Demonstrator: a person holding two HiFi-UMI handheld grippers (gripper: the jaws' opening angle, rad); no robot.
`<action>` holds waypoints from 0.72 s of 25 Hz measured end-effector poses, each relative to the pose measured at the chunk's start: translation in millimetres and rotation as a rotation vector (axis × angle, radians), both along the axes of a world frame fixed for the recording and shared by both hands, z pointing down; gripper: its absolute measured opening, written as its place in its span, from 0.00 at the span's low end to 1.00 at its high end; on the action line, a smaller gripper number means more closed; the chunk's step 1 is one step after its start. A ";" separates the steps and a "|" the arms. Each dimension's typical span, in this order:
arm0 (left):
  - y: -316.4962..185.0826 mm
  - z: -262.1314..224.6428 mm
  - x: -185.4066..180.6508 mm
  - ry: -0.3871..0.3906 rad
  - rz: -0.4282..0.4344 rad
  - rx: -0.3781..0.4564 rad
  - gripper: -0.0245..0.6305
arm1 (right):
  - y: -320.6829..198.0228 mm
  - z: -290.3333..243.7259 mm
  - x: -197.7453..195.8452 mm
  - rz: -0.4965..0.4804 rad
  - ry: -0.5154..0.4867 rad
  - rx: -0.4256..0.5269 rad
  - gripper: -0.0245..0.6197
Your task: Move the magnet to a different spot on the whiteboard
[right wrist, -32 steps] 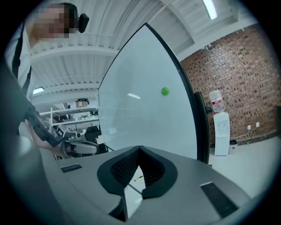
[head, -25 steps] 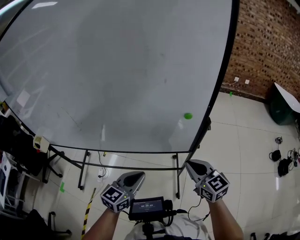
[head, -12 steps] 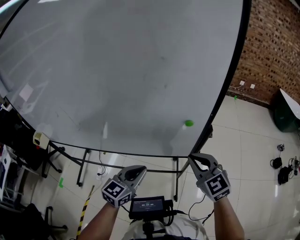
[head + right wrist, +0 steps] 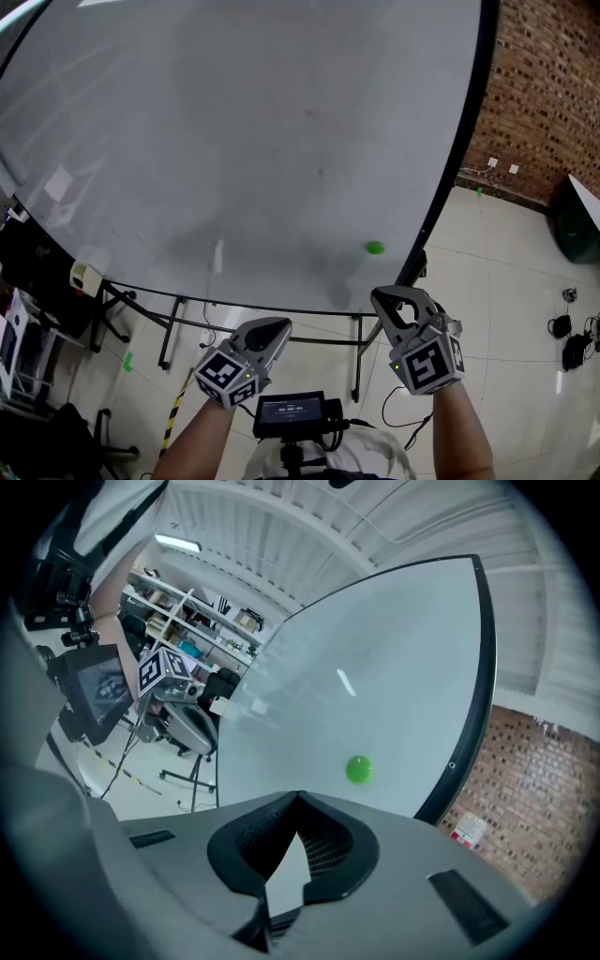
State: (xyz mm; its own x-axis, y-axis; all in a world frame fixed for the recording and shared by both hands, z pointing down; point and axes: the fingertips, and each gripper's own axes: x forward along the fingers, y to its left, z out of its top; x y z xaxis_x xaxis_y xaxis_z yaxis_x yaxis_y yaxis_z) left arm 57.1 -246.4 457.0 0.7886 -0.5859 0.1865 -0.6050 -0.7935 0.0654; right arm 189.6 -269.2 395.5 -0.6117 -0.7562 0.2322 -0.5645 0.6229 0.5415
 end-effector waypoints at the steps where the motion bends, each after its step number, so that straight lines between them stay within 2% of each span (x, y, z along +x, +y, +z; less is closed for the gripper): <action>1: -2.1 -3.0 0.5 -0.021 0.002 0.019 0.09 | -2.0 -1.1 -0.3 -0.008 0.007 0.018 0.07; 7: -6.4 -26.6 1.7 -0.133 0.011 0.110 0.09 | -10.1 -9.5 1.9 -0.001 0.008 0.079 0.07; 11: -7.1 -34.5 -1.4 -0.136 0.008 0.137 0.09 | -16.5 -24.0 5.0 0.037 -0.015 0.142 0.07; 14: -4.8 -33.3 3.4 -0.117 0.022 0.135 0.09 | -16.3 -29.9 6.6 0.054 0.049 0.190 0.07; 18: -0.6 -25.8 12.1 -0.110 0.063 0.141 0.09 | -17.5 -36.8 11.2 0.069 0.201 0.273 0.10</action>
